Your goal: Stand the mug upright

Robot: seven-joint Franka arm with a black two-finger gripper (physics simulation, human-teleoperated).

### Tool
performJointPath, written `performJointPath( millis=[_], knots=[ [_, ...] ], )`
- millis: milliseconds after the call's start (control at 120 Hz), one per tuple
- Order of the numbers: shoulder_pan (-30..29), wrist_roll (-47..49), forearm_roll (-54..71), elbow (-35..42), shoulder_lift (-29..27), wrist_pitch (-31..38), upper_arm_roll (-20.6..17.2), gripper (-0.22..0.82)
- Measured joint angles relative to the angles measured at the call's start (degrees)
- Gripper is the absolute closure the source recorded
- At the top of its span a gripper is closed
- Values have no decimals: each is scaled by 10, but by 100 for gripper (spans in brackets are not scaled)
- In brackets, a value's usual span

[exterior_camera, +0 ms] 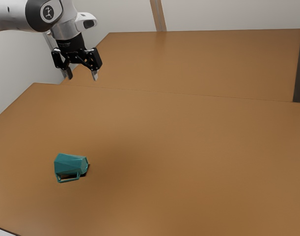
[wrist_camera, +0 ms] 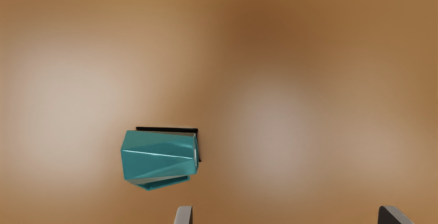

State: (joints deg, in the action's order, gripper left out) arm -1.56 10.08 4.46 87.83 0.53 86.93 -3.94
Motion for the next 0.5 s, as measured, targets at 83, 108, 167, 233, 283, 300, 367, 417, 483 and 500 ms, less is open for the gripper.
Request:
performJointPath(
  millis=[83, 108, 167, 233, 283, 300, 367, 417, 483, 500],
  knots=[
    [2, 0, 0, 1, 0, 0, 1, 1],
    [3, 0, 0, 1, 0, 0, 1, 1],
    [5, -1, -1, 4, -2, 0, 2, 1],
    [4, -3, -3, 7, -6, 0, 1, 1],
    [4, -7, -10, 12, -9, 1, 0, 1],
    [4, -8, -11, 16, -12, 1, 0, 1],
    [2, -13, -17, 28, -24, 1, -1, 1],
    [-2, -18, -21, 36, -32, 2, 0, 1],
    [-20, -25, -30, 46, -41, 3, 1, 1],
    [-26, -27, -33, 48, -43, 3, 2, 1]
  ],
)
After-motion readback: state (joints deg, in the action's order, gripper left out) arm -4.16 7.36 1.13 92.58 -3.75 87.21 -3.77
